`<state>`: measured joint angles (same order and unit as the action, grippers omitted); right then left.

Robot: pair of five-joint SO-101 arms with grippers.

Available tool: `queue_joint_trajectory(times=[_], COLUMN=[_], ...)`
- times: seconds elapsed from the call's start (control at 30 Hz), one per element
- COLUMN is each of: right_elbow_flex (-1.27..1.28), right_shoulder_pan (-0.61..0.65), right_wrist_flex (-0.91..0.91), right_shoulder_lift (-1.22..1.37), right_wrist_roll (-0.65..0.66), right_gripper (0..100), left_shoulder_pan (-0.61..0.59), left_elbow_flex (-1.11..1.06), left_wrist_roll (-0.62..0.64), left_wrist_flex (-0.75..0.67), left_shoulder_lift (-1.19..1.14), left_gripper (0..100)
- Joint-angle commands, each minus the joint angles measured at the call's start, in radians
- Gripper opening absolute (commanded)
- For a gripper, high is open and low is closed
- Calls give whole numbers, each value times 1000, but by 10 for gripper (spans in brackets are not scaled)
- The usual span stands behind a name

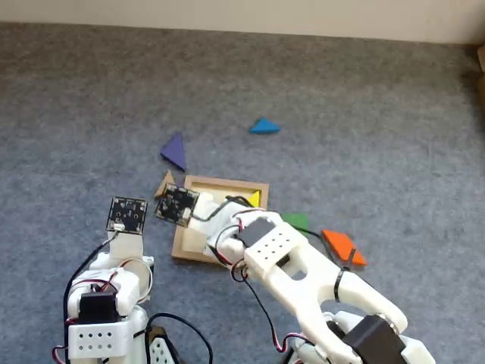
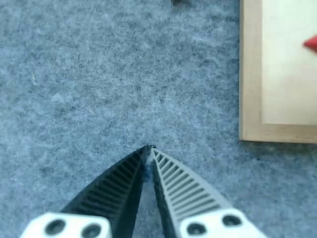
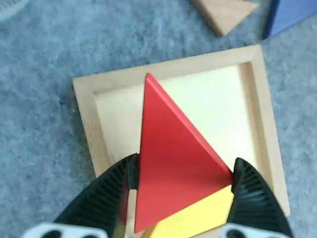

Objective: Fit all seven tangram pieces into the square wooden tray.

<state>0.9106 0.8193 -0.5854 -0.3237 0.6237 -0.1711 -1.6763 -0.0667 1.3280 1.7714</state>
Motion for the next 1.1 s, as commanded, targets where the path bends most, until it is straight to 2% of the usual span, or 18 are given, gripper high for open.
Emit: queue_joint_trajectory(times=[0.0,0.53,0.87,1.07], right_elbow_flex=[7,84,74,79], right_shoulder_pan=[12,10,10,8], right_wrist_flex=[44,36,-73,-73], right_shoulder_lift=[-8,-8,-10,-10], right_wrist_roll=[17,18,18,12], right_gripper=[202,205,207,341], left_shoulder_pan=[-8,-8,-8,-8], left_elbow_flex=[-21,-21,-21,-21], left_wrist_roll=[8,8,8,8], left_wrist_flex=[8,8,8,8], left_shoulder_lift=[38,38,38,38], left_gripper=[6,6,6,6])
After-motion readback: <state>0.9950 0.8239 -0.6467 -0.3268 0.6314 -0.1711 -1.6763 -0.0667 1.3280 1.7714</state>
